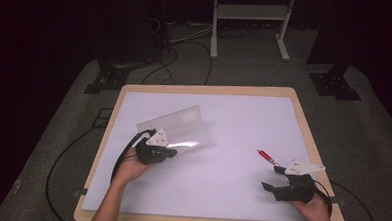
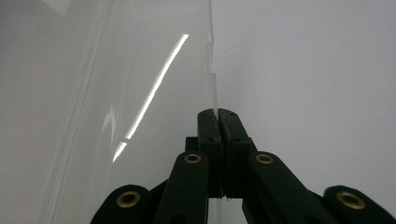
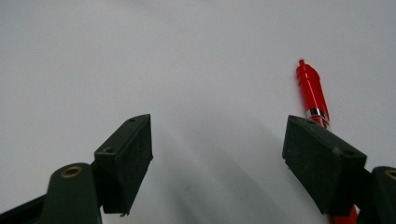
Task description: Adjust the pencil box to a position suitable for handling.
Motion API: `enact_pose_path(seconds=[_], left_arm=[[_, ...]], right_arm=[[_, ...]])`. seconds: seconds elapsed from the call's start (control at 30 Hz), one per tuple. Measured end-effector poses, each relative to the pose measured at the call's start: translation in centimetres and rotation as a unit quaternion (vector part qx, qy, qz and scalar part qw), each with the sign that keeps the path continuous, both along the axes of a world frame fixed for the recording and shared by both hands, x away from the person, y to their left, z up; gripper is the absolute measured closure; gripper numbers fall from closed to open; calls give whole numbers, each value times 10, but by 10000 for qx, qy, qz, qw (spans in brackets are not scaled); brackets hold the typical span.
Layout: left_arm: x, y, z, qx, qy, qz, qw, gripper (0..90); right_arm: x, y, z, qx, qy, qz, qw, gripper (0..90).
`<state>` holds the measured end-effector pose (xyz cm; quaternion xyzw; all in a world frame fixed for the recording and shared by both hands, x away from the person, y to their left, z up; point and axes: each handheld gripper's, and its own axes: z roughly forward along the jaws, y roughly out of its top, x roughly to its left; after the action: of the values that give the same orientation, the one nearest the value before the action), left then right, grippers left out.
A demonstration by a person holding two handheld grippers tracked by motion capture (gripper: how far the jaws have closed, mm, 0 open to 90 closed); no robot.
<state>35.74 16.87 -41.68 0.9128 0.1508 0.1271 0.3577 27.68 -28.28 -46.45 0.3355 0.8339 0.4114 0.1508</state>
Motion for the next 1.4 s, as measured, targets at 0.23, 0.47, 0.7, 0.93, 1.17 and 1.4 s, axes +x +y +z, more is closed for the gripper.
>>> enact_pose_path(seconds=[0.23,0.47,0.7,0.93,1.17,1.4], left_arm=[[-1,-8,0,-100,36,-117,9999,893],[-8,-13,4,-121,-33,-203,9997,893],[-8,-24,3,-52,-17,-362,9993,892],[-10,-39,1,-61,-11,-533,9986,892],[-13,-49,1,-110,-53,-680,9976,892],[-18,-64,-4,-121,-24,-847,9963,892]], right_arm=[[0,-2,0,14,34,-43,10000,227],[-1,-2,0,-7,-6,-14,10000,229],[-1,-3,1,-13,-20,-16,10000,230],[-1,-7,2,31,-35,-72,10000,231],[-1,-9,2,19,-15,-102,9999,230],[-1,-12,3,20,-55,-115,9999,230]])
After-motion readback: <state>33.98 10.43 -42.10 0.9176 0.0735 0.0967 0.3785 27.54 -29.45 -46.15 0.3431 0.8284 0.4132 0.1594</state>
